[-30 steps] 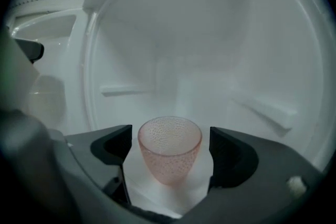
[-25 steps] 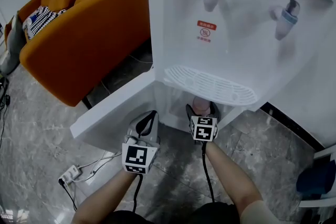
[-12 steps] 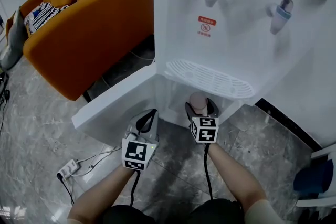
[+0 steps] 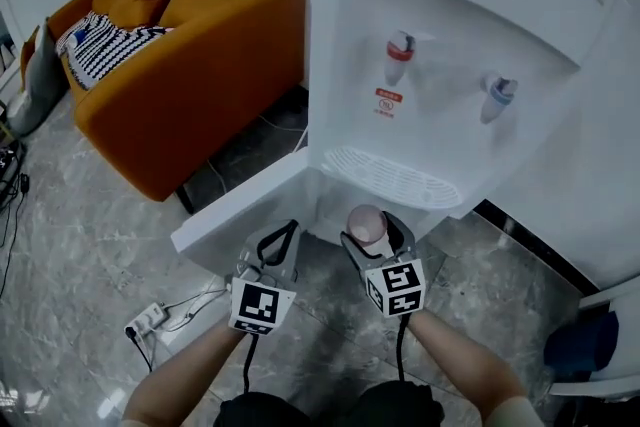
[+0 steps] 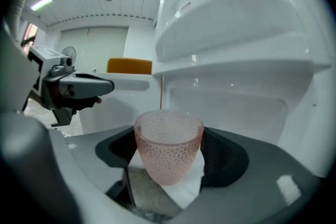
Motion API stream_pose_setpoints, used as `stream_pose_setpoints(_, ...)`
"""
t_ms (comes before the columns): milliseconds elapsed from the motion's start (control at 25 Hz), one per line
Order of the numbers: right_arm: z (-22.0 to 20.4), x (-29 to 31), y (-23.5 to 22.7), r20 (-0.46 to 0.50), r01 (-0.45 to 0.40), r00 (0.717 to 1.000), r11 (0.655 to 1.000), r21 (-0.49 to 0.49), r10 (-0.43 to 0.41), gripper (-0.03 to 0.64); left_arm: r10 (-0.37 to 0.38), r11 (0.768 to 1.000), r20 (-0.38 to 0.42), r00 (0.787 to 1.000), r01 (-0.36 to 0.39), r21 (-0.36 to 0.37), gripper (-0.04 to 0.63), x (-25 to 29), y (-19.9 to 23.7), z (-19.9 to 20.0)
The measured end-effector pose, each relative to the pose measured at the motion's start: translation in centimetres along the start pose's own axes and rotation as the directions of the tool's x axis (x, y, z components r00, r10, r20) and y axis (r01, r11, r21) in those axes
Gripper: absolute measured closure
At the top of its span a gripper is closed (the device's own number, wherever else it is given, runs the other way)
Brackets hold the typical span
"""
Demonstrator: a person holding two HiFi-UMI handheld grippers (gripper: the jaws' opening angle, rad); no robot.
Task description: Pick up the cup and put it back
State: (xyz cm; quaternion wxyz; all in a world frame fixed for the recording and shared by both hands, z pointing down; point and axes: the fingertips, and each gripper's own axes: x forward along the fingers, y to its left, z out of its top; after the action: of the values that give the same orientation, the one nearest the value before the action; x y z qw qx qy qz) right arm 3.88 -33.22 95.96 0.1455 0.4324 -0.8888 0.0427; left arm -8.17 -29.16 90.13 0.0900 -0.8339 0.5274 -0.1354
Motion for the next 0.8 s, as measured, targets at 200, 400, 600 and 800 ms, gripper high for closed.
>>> stream_pose_setpoints(200, 4.2, -4.0, 4.1, -0.043, -0.080, 0.996, 0.996, -0.042, 0.079, 0.242, 0.004, 0.996, -0.024, 1.000, -0.006, -0.084, 0.592, -3.2, 2.3, 4.5)
stream_pose_setpoints(400, 10.7, -9.1, 6.7, -0.076, -0.135, 0.989, 0.987, -0.093, 0.128, 0.242, 0.063, 0.991, -0.053, 0.997, -0.069, -0.117, 0.592, -6.8, 4.9, 10.4)
stream_pose_setpoints(600, 19.3, -13.5, 8.7, -0.065, -0.158, 0.987, 0.979, -0.131, 0.150, 0.242, 0.069, 0.990, -0.081, 0.994, -0.078, -0.120, 0.594, -10.0, 7.2, 16.5)
stream_pose_setpoints(800, 29.5, -17.5, 9.7, -0.020, -0.174, 0.985, 0.969, -0.178, 0.173, 0.241, 0.056, 0.990, -0.102, 0.993, -0.069, -0.126, 0.594, -12.2, 9.0, 23.6)
